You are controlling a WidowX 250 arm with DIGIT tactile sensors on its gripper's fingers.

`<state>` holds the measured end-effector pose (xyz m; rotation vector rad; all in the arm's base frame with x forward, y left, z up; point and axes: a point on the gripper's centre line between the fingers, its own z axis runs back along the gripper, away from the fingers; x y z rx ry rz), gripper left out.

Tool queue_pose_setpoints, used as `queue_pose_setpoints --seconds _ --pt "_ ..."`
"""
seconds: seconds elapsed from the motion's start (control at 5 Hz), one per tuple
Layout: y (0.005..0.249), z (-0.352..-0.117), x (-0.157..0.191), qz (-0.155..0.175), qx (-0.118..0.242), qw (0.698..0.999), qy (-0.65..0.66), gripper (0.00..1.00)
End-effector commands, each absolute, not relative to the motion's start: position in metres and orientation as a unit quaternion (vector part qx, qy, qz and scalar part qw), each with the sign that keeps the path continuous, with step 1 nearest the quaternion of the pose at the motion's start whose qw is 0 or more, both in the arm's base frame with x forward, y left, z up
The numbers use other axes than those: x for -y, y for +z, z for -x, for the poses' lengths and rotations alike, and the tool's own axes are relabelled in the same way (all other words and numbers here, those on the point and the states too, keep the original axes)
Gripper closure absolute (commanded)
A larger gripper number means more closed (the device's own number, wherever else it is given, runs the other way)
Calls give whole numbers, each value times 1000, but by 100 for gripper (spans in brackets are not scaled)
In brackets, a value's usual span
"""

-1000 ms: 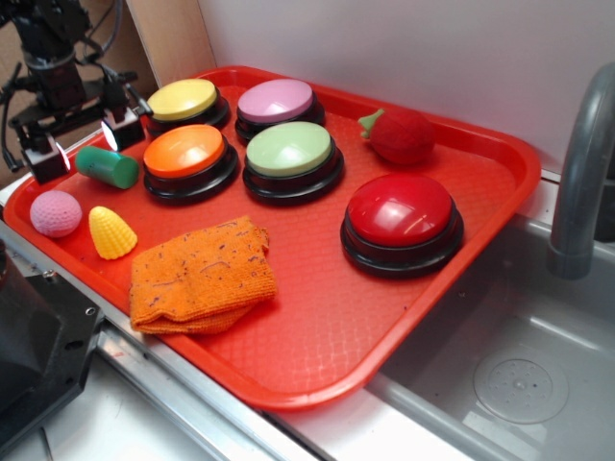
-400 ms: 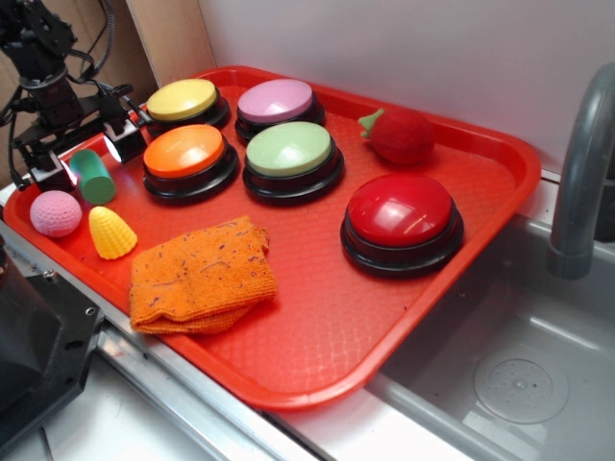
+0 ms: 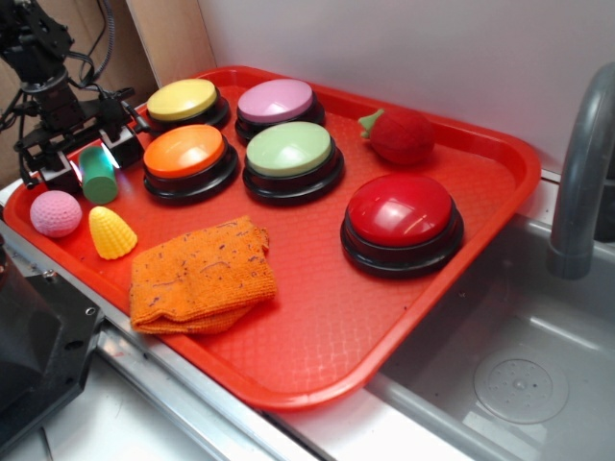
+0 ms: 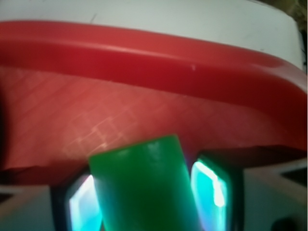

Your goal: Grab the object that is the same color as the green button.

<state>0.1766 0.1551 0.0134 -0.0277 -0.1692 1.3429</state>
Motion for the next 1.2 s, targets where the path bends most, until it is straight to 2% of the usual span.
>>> queue_pose_setpoints --seconds 0.0,0.2,0.4,0.6,0.8,1.0 --pt "40 -170 -157 12 89 830 551 100" --pt "76 -175 -149 -7 95 859 503 100" --pt "111 -181 -129 -1 95 897 431 100" --pt "132 -190 -98 16 87 936 342 100" --pt "142 -191 -58 39 84 963 255 100" --pt "144 -184 -24 50 76 977 193 100"
